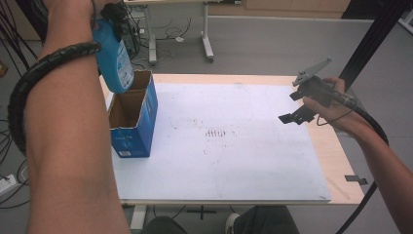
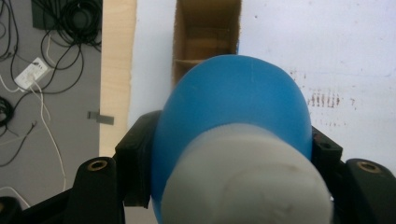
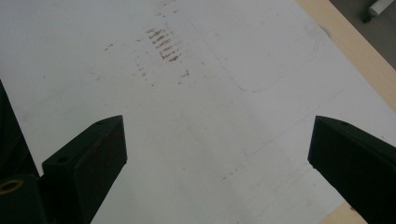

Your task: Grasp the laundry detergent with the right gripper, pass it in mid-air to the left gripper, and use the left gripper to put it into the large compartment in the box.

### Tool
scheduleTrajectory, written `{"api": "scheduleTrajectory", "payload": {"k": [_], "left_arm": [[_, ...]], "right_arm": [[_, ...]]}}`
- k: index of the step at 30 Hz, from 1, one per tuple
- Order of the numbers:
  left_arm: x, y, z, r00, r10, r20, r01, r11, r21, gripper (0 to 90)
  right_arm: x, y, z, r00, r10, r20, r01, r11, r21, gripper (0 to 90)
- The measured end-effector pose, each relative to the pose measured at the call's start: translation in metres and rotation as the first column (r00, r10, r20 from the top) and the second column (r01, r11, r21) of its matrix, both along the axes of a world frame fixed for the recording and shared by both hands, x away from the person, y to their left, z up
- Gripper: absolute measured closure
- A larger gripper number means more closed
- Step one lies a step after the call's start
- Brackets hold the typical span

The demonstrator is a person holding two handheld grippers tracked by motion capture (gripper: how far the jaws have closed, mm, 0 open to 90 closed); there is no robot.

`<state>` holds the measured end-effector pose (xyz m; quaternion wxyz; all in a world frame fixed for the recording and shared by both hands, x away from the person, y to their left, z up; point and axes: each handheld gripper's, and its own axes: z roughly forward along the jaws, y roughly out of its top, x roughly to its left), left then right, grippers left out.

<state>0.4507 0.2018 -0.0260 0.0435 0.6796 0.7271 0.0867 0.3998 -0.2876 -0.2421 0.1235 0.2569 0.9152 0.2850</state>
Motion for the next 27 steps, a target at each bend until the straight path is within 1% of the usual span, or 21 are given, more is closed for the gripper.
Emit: {"api": "scheduleTrajectory", "payload": {"k": [1,4,5,6,8,11,12,13,14,16,17,18,19,20,21,23,25,27], "left_arm": [[0.000,0.003,-0.004,0.9999,0.014,-0.003,-0.014,0.9999,0.002,35.7],[0.001,0.007,-0.010,0.9996,0.025,-0.010,-0.025,0.9997,0.004,35.7],[0.001,0.007,-0.010,0.9996,0.025,-0.010,-0.025,0.9997,0.004,35.7],[0.002,0.010,-0.015,0.9993,0.034,-0.014,-0.034,0.9994,-0.002,35.7],[0.002,0.012,-0.019,0.9991,0.039,-0.016,-0.039,0.9992,-0.011,35.8],[0.003,0.016,-0.026,0.9988,0.044,-0.022,-0.045,0.9988,-0.022,35.7],[0.003,0.016,-0.026,0.9988,0.044,-0.022,-0.045,0.9988,-0.022,35.7],[0.003,0.019,-0.031,0.9985,0.048,-0.026,-0.049,0.9986,-0.023,35.7],[0.003,0.019,-0.031,0.9985,0.048,-0.026,-0.049,0.9986,-0.023,35.7],[0.003,0.021,-0.037,0.9984,0.049,-0.030,-0.049,0.9986,-0.018,35.7],[0.003,0.021,-0.037,0.9984,0.049,-0.030,-0.049,0.9986,-0.018,35.7],[0.004,0.023,-0.043,0.9982,0.050,-0.033,-0.050,0.9985,-0.022,35.7],[0.004,0.023,-0.043,0.9982,0.050,-0.033,-0.050,0.9985,-0.022,35.8],[0.004,0.024,-0.048,0.9978,0.055,-0.036,-0.056,0.9979,-0.031,35.8],[0.004,0.024,-0.048,0.9978,0.055,-0.036,-0.056,0.9979,-0.031,35.7],[0.005,0.026,-0.056,0.9976,0.056,-0.040,-0.058,0.9978,-0.032,35.7],[0.005,0.026,-0.059,0.9975,0.057,-0.042,-0.059,0.9978,-0.031,35.8],[0.006,0.028,-0.067,0.9973,0.060,-0.043,-0.061,0.9976,-0.033,35.7]], "right_arm": [[0.000,-0.001,-0.001,1.0000,-0.001,-0.001,0.001,1.0000,-0.001,4.4],[0.000,-0.002,-0.002,1.0000,-0.001,-0.001,0.001,1.0000,0.002,4.4],[0.001,-0.001,-0.003,1.0000,-0.001,-0.002,0.001,1.0000,0.001,4.4],[0.001,-0.001,-0.003,1.0000,0.001,-0.003,-0.001,1.0000,-0.001,4.4],[0.002,0.000,-0.005,1.0000,0.003,-0.005,-0.003,1.0000,-0.003,4.4],[0.002,0.002,-0.006,0.9999,0.009,-0.009,-0.009,0.9999,-0.008,4.4],[0.002,0.002,-0.006,0.9999,0.009,-0.009,-0.009,0.9999,-0.008,4.4],[0.002,0.003,-0.008,0.9999,0.010,-0.013,-0.010,0.9999,-0.010,4.4],[0.002,0.003,-0.008,0.9999,0.010,-0.013,-0.010,0.9999,-0.010,4.4],[0.003,0.004,-0.009,0.9998,0.015,-0.016,-0.015,0.9998,-0.013,4.4],[0.003,0.004,-0.009,0.9997,0.016,-0.017,-0.016,0.9998,-0.013,4.5],[0.002,0.005,-0.009,0.9997,0.018,-0.016,-0.019,0.9997,-0.015,4.4],[0.002,0.005,-0.009,0.9997,0.018,-0.016,-0.019,0.9997,-0.015,4.4],[0.002,0.006,-0.009,0.9997,0.019,-0.017,-0.019,0.9997,-0.017,4.5],[0.002,0.006,-0.009,0.9997,0.019,-0.017,-0.019,0.9997,-0.017,4.5],[0.002,0.006,-0.008,0.9997,0.022,-0.014,-0.022,0.9996,-0.019,4.4],[0.002,0.007,-0.008,0.9997,0.022,-0.015,-0.022,0.9995,-0.021,4.4],[0.002,0.007,-0.009,0.9996,0.022,-0.017,-0.022,0.9995,-0.022,4.5]]}}
